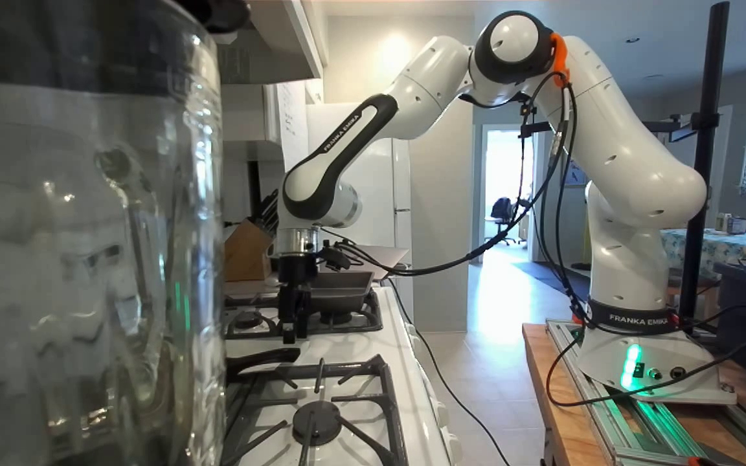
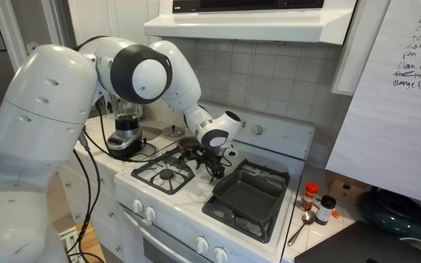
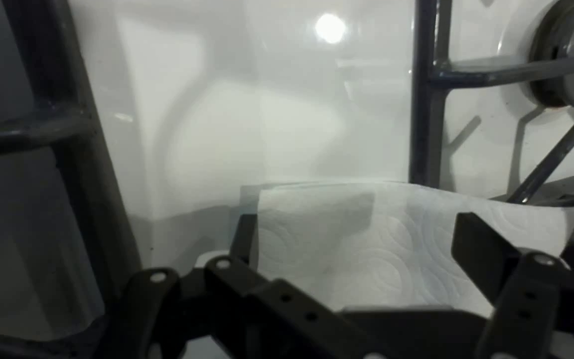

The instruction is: Place the paper towel inside the baking tray

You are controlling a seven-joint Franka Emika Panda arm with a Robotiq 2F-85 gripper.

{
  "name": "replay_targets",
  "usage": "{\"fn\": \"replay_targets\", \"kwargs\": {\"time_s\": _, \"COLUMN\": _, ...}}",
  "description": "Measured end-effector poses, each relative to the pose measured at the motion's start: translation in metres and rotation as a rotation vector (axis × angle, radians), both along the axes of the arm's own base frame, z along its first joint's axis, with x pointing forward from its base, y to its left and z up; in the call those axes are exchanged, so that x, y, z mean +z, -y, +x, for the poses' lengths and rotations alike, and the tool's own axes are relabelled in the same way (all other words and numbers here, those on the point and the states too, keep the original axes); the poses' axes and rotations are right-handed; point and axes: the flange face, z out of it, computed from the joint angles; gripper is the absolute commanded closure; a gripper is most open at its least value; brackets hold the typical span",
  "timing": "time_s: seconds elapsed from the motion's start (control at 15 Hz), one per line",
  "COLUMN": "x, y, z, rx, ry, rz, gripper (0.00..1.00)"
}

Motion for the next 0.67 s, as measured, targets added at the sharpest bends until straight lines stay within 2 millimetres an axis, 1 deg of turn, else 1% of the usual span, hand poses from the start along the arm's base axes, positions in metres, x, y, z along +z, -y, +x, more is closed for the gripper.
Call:
{"fn": "replay_targets", "kwargs": {"time_s": 0.4, "x": -0.014, "y": 0.003, "z": 0.002, "rx": -0.025, "ry": 0.01, "rz": -0.01, "gripper": 0.0}}
{"fn": "replay_targets", "kwargs": {"time_s": 0.47, "x": -0.015, "y": 0.003, "z": 0.002, "rx": -0.026, "ry": 0.015, "rz": -0.01, "gripper": 0.12}}
{"fn": "replay_targets", "kwargs": {"time_s": 0.53, "x": -0.015, "y": 0.002, "z": 0.003, "rx": -0.027, "ry": 0.019, "rz": -0.009, "gripper": 0.19}}
{"fn": "replay_targets", "kwargs": {"time_s": 0.6, "x": -0.015, "y": 0.002, "z": 0.003, "rx": -0.028, "ry": 0.026, "rz": -0.008, "gripper": 0.23}}
{"fn": "replay_targets", "kwargs": {"time_s": 0.67, "x": -0.014, "y": 0.002, "z": 0.004, "rx": -0.031, "ry": 0.033, "rz": -0.007, "gripper": 0.34}}
